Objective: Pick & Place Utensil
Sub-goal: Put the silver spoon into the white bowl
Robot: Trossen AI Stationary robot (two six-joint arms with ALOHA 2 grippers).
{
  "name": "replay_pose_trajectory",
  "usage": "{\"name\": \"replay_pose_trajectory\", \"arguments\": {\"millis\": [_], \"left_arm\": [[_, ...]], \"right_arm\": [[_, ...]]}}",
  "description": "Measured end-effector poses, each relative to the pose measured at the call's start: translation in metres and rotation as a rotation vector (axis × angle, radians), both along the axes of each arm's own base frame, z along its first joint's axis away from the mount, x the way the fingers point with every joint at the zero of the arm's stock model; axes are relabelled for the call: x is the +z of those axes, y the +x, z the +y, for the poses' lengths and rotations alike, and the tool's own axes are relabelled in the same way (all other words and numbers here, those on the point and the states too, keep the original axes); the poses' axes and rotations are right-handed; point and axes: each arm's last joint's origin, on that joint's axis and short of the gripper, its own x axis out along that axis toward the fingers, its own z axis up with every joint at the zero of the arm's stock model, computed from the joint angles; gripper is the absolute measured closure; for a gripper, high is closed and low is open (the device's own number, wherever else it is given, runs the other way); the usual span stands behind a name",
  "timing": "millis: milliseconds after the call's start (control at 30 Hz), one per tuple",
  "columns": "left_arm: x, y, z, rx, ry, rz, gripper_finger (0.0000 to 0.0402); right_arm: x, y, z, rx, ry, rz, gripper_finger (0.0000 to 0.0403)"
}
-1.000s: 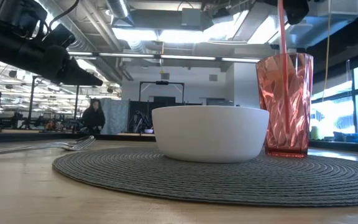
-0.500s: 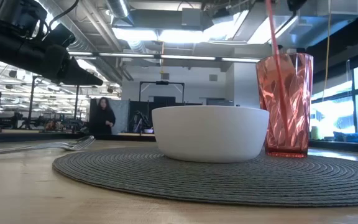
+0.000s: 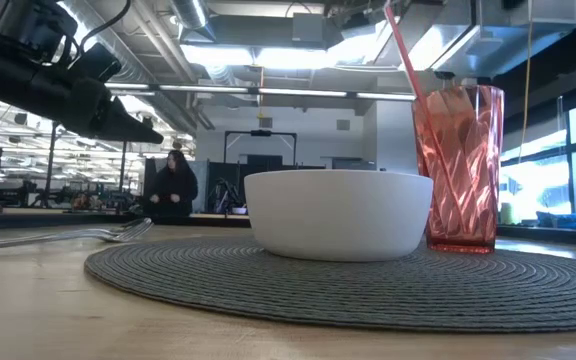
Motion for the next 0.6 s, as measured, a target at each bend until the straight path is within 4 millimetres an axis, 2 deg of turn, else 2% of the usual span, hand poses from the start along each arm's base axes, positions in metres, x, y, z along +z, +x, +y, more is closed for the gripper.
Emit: {"name": "replay_pose_trajectory", "arguments": {"millis": [133,167,267,400,500,600], "left_arm": [[0.0,0.0,0.0,0.006,-0.012,-0.011,0.0399],[0.0,0.0,0.0,0.011,-0.01,-0.01,0.04],[0.0,0.0,0.0,0.014,-0.011,-0.011,0.04],[0.0,0.0,0.0,0.018,-0.031,-0.021,0.0398],[0.0,0.0,0.0,0.022,-0.041,-0.025,0.04],[-0.001,0.0,0.0,0.023,-0.044,-0.009,0.0399]], "right_arm": [[-0.032,-0.015,-0.002,0.083,-0.008,-0.126,0.0371],[-0.039,-0.018,-0.001,0.121,-0.01,-0.177,0.0386],[-0.059,-0.025,-0.001,0.195,0.001,-0.292,0.0388],[-0.077,-0.035,-0.004,0.161,-0.019,-0.375,0.0397],[-0.091,-0.028,-0.003,0.155,-0.063,-0.302,0.0397],[-0.098,-0.021,0.0,0.197,-0.088,-0.318,0.0395]]}}
